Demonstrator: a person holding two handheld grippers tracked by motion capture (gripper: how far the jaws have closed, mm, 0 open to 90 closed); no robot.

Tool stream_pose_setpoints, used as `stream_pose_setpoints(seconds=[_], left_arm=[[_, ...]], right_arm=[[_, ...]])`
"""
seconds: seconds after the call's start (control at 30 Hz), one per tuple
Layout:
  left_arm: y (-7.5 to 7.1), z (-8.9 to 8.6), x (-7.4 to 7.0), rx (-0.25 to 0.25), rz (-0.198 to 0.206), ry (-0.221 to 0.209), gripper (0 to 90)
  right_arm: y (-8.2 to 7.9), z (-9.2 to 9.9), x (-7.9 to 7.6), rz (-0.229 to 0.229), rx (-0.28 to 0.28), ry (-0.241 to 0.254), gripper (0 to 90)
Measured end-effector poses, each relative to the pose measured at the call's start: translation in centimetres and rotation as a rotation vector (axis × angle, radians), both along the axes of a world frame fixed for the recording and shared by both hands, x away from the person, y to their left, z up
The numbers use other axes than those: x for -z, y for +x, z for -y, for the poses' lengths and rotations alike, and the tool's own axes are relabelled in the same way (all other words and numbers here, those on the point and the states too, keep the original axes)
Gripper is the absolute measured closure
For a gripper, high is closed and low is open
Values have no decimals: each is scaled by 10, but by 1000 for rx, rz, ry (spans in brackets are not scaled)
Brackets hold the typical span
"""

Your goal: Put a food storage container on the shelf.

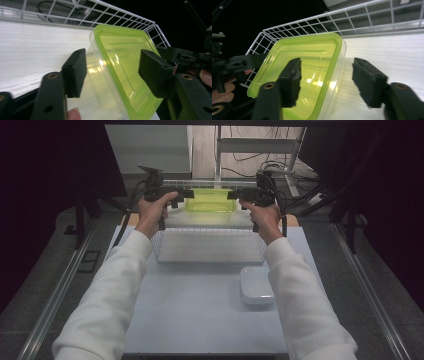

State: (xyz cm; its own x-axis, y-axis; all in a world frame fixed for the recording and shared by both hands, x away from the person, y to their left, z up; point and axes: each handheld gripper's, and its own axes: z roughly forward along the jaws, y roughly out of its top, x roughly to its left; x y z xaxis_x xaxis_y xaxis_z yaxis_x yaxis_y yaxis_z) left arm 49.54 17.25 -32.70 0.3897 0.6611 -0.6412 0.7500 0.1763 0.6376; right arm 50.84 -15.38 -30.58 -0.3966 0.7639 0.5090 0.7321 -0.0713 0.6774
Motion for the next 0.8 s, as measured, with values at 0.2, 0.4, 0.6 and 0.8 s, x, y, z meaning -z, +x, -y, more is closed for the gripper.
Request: stream_pose_setpoints(seconds=[0.2, 0.4, 0.6, 0.8], left_arm=[[-16, -6, -14, 29, 62, 39, 300], [-45, -11, -24, 30, 125, 113, 281], [-80, -17, -14, 37, 146, 164, 281], [-119, -17, -3, 90, 178, 186, 283]], right_arm=[[-14, 3, -11, 81, -12, -42, 311], [-42, 15, -26, 175, -102, -118, 289], [-72, 36, -27, 224, -157, -141, 278], [-98, 53, -18, 230, -206, -147, 279]])
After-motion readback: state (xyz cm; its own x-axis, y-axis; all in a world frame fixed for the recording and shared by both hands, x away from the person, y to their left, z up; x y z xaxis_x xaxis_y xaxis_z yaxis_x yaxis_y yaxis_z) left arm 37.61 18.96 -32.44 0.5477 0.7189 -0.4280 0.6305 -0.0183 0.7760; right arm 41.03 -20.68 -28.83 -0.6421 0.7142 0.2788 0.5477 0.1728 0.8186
